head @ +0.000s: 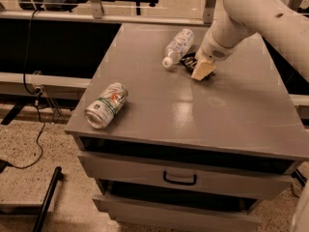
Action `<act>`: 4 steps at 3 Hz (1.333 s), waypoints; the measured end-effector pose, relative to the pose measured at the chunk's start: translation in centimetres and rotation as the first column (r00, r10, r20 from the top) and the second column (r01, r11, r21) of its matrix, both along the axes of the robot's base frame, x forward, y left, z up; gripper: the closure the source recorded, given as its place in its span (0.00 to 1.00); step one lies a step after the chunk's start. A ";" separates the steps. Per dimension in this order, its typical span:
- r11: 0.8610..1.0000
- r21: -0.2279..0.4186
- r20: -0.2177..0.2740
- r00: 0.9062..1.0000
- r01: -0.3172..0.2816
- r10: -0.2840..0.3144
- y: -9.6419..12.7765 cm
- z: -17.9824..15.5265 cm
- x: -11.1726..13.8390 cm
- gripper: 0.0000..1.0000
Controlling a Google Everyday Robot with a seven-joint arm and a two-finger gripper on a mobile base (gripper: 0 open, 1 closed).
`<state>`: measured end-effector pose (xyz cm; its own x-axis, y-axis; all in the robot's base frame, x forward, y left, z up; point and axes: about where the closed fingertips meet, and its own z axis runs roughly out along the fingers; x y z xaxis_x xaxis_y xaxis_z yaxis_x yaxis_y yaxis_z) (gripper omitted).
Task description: Move rxbar chocolate near blue plastic bottle
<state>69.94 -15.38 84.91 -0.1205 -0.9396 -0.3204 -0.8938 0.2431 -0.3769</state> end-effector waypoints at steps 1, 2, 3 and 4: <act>1.000 0.000 -0.004 1.000 -0.002 0.002 0.1 -0.2 0.0 0.05; 1.000 0.000 -0.004 1.000 -0.002 0.002 0.1 0.1 0.0 0.00; 1.000 0.005 -0.005 1.000 0.002 -0.002 -0.2 0.4 -0.1 0.00; 0.997 0.059 -0.017 0.998 0.055 -0.054 -3.4 2.3 -1.9 0.00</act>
Offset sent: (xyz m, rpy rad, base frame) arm 0.0001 0.0011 -0.0021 -0.0003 0.0034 0.0019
